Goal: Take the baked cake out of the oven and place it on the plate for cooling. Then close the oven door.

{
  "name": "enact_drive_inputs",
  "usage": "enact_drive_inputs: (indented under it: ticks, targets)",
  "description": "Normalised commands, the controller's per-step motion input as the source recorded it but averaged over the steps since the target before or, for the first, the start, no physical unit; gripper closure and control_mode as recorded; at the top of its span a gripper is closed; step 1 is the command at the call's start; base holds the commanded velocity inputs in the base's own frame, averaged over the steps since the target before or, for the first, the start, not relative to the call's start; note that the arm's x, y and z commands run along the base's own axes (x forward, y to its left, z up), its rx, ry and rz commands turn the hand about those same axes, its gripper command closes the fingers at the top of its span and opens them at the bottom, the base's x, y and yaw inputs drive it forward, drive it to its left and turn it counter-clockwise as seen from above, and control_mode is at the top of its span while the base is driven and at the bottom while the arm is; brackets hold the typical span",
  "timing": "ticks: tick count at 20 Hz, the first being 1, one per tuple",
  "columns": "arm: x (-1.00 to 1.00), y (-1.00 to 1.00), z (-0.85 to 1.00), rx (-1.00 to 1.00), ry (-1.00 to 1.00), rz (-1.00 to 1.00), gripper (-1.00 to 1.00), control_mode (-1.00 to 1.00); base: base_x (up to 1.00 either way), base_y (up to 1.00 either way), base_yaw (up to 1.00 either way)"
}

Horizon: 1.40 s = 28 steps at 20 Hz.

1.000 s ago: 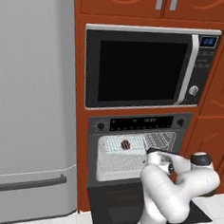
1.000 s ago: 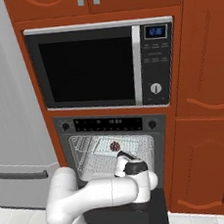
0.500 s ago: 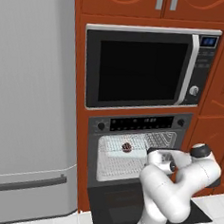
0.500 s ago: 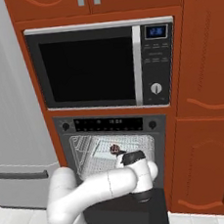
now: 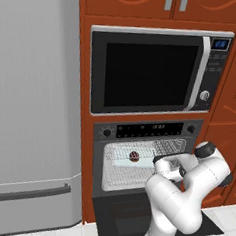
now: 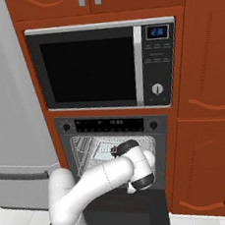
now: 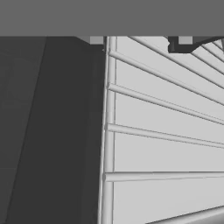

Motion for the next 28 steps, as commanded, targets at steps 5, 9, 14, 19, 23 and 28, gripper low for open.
enact_drive_inputs:
  ticks: [5, 9, 14, 19, 23, 28]
  targets:
    - [-0.51, -0.35, -0.49, 0.0, 0.2, 0.01, 1.0, -1.0, 0.0, 0.0, 0.0]
    - [-0.58, -0.34, -0.59, 0.0, 0.23, 0.01, 1.0, -1.0, 0.0, 0.0, 0.0]
    - [-0.65, -0.4, -0.66, 0.0, 0.2, 0.01, 1.0, -1.0, 0.0, 0.0, 0.0]
    - [-0.78, -0.42, -0.71, 0.0, 0.11, 0.0, 1.0, -1.0, 0.0, 0.0, 0.0]
    - [-0.93, -0.48, -0.69, 0.0, 0.05, 0.0, 1.0, -1.0, 0.0, 0.0, 0.0]
    - [-1.0, -0.56, -0.64, 0.0, 0.04, 0.0, 1.0, -1.0, 0.0, 0.0, 0.0]
